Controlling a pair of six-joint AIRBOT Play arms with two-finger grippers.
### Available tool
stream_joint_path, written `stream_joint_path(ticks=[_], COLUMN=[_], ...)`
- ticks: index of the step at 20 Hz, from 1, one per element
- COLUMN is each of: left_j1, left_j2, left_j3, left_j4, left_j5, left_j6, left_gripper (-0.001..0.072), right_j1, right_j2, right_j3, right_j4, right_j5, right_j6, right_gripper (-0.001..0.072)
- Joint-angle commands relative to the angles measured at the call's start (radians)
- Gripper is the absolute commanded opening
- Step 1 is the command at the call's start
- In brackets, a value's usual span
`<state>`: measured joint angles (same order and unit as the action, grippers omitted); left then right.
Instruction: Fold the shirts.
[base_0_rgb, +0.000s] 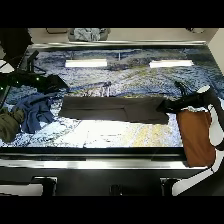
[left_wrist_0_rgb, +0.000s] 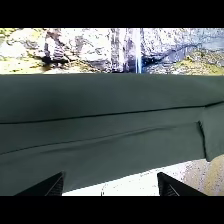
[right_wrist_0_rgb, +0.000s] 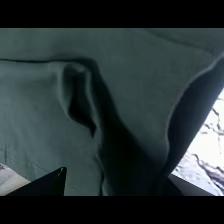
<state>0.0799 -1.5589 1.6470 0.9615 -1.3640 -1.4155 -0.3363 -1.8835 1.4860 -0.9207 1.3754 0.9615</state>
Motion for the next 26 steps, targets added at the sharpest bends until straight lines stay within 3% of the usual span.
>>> stream_joint_path(ticks=[1,3,4,6,7,8,11,19,23,26], left_j1=[-0.046,-0.082,-0.106,-0.177,-0.226,-0.277,-0.42,-0.595,-0.731,-0.767], left_j2=[0.008,0.006,0.003,-0.011,-0.024,-0.04,-0.12,-0.36,-0.422,-0.417], left_j3=[0.001,-0.008,-0.016,-0.053,-0.082,-0.111,-0.152,-0.152,-0.152,-0.15], left_j4=[-0.001,-0.001,-0.001,-0.002,-0.002,-0.003,-0.059,-0.468,-0.694,-0.72], left_j5=[-0.001,0.008,0.015,0.074,0.135,0.195,0.308,0.48,0.638,0.626], left_j6=[0.002,0.002,0.002,0.018,0.028,0.027,0.027,0.029,0.042,0.116], left_gripper=[0.0636,0.0635,0.0586,0.0212,0.0099,0.004,0.0032,0.0031,0.0031,0.0027], right_j1=[0.023,0.045,0.051,0.071,0.091,0.111,0.167,0.187,0.187,0.187], right_j2=[-0.039,-0.029,-0.011,0.063,0.114,0.164,0.324,0.692,0.798,0.794], right_j3=[-0.003,-0.001,0.0,0.0,0.0,0.0,0.0,0.0,0.0,-0.001], right_j4=[0.022,0.05,0.084,0.105,0.09,0.077,0.058,0.04,0.007,-0.048], right_j5=[0.012,0.011,0.012,0.013,0.016,0.019,0.041,0.154,0.196,0.183], right_j6=[0.033,0.039,0.026,0.01,0.011,0.019,0.078,0.243,0.321,0.326], right_gripper=[0.0573,0.0049,0.0044,0.0044,0.0043,0.0043,0.0043,0.0043,0.0044,0.0044])
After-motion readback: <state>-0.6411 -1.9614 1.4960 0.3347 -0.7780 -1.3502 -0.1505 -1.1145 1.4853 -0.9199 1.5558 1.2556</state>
